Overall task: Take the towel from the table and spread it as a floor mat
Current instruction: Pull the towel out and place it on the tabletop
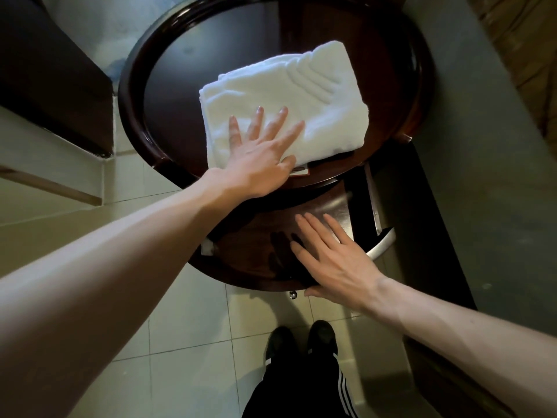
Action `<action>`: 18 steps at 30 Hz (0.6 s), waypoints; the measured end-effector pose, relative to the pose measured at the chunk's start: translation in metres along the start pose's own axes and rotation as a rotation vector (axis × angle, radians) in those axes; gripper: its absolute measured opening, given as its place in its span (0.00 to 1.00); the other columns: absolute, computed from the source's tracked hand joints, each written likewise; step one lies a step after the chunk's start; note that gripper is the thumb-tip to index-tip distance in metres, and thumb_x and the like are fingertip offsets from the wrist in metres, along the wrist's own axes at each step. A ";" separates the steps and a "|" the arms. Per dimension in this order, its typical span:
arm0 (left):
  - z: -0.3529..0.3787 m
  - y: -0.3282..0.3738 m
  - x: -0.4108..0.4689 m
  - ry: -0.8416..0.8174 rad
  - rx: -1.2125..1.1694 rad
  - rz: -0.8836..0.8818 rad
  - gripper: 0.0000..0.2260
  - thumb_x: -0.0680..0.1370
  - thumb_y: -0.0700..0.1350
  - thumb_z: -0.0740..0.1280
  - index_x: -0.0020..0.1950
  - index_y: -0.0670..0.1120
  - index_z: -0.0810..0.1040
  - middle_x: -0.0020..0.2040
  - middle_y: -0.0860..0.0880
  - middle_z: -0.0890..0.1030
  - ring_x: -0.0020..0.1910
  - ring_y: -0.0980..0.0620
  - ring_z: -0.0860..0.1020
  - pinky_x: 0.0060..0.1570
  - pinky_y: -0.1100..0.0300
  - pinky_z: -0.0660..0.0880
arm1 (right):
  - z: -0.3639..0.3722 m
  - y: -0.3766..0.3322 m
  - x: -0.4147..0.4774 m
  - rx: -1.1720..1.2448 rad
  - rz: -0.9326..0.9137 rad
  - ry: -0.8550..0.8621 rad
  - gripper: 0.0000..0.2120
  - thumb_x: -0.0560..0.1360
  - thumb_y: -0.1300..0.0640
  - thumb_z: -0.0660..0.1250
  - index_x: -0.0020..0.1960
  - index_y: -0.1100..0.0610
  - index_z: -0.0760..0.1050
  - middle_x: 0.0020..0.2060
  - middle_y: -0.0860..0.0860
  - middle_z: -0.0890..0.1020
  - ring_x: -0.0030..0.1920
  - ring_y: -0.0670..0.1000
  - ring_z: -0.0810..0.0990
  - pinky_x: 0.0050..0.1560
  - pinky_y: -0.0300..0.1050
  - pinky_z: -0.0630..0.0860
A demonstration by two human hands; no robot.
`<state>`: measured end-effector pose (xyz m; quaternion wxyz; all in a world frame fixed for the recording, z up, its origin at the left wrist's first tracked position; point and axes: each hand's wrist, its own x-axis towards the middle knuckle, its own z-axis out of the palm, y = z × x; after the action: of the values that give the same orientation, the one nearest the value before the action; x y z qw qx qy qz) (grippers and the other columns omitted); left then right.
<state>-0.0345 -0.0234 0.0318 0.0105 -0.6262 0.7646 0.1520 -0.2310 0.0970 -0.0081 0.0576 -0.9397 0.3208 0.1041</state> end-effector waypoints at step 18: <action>0.001 -0.002 0.001 -0.001 -0.012 0.009 0.27 0.79 0.54 0.54 0.76 0.63 0.46 0.79 0.53 0.42 0.76 0.46 0.34 0.65 0.40 0.25 | -0.016 0.033 0.047 -0.079 0.133 0.076 0.47 0.65 0.40 0.73 0.70 0.69 0.60 0.68 0.69 0.66 0.70 0.68 0.63 0.72 0.62 0.56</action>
<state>-0.0332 -0.0247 0.0302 0.0062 -0.6227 0.7665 0.1570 -0.2125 0.0406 -0.0045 0.0014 -0.9211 0.3799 0.0847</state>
